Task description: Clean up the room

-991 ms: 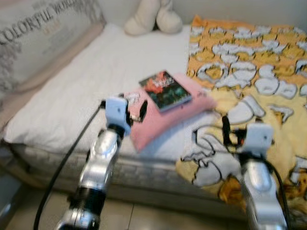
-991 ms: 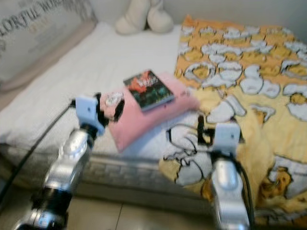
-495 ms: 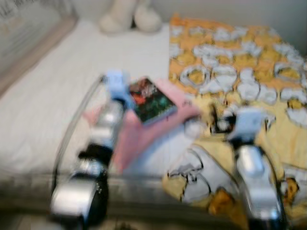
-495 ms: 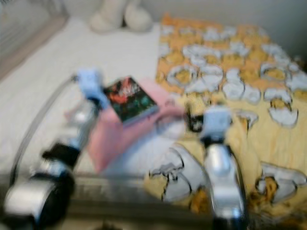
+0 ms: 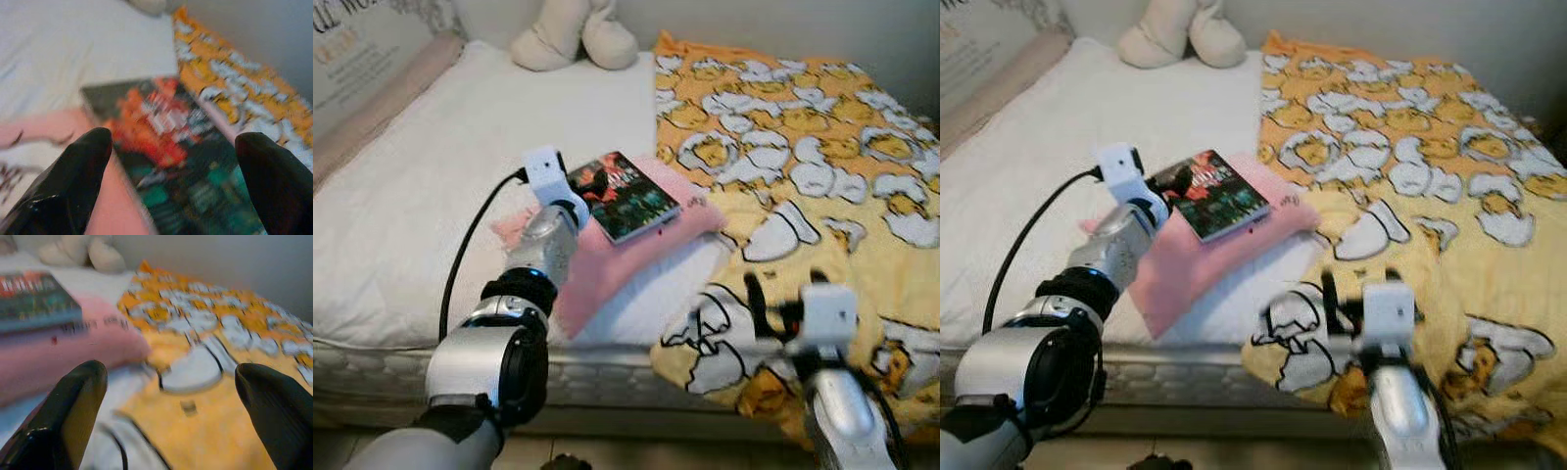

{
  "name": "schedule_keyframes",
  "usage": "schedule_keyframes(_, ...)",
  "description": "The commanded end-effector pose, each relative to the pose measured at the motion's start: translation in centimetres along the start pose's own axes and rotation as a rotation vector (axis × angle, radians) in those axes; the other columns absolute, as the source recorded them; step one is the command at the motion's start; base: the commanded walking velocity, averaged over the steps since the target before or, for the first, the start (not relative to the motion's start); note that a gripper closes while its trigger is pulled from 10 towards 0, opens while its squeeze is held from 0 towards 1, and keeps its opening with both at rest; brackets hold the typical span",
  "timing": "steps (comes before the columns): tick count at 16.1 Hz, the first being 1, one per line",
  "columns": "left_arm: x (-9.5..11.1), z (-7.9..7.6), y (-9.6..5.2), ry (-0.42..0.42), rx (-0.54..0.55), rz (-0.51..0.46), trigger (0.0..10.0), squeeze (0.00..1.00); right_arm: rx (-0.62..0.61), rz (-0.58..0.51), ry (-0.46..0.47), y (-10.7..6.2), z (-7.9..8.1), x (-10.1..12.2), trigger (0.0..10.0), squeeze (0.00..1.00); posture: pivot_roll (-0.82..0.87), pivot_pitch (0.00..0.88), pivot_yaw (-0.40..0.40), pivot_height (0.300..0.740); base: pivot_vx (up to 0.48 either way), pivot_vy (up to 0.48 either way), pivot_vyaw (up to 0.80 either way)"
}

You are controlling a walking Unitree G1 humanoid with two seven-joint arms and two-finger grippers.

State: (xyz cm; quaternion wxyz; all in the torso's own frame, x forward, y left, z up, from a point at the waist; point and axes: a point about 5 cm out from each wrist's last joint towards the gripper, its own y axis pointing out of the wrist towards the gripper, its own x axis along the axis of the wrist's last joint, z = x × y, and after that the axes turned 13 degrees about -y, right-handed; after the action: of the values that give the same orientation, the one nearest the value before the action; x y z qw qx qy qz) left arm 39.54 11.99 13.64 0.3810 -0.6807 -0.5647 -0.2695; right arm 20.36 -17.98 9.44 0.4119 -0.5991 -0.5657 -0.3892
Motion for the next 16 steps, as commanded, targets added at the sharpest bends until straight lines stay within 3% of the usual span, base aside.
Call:
schedule_keyframes(1, 0.8, 0.3, 0.1, 0.018, 0.035, -0.035, 10.0, 0.00, 0.012, 0.001, -0.011, -0.6, -0.1, 0.4, 10.0, 0.00, -0.22, 0.095, 0.015, 0.740, 0.000, 0.000, 0.00)
schedule_keyframes(5, 0.4, 0.4, 0.1, 0.074, 0.064, -0.029, 10.0, 0.00, 0.031, 0.041, -0.019, -2.6, 0.1, 0.4, 10.0, 0.00, -0.25, 0.148, 0.015, 0.740, 0.000, 0.000, 0.00)
schedule_keyframes(8, 0.4, 0.7, 0.1, 0.049, 0.085, -0.038, 10.0, 0.00, 0.044, 0.064, -0.024, -3.6, 0.2, 0.5, 10.0, 0.00, -0.27, 0.167, 0.019, 0.740, 0.000, 0.000, 0.00)
schedule_keyframes(10, -0.4, 0.4, 0.1, 0.076, 0.086, 0.007, 10.0, 0.00, 0.044, 0.091, -0.017, -4.2, 0.3, 0.3, 10.0, 0.00, -0.27, 0.174, 0.022, 0.740, 0.000, 0.000, 0.00)
schedule_keyframes(12, -1.0, 0.0, 0.1, 0.012, 0.072, 0.029, 10.0, 0.00, 0.048, 0.097, -0.013, -4.3, 0.5, 0.4, 10.0, 0.00, -0.27, 0.179, 0.026, 0.740, 0.000, 0.000, 0.00)
schedule_keyframes(13, -1.2, -0.1, 0.0, 0.022, 0.067, 0.035, 10.0, 0.00, 0.050, 0.098, -0.012, -4.3, 0.6, 0.4, 10.0, 0.00, -0.27, 0.181, 0.028, 0.740, 0.000, 0.000, 0.00)
schedule_keyframes(14, -1.5, -0.2, 0.0, 0.055, 0.064, 0.045, 0.0, 0.00, 0.053, 0.101, -0.012, -4.3, 0.7, 0.4, 10.0, 0.00, -0.28, 0.182, 0.028, 0.740, 0.000, 0.000, 0.00)
schedule_keyframes(16, -1.9, 0.1, -0.1, 0.117, 0.071, 0.063, 0.0, 0.00, 0.054, 0.108, -0.010, -4.4, 0.7, 0.4, 10.0, 0.00, -0.28, 0.179, 0.031, 0.740, 0.000, 0.000, 0.00)
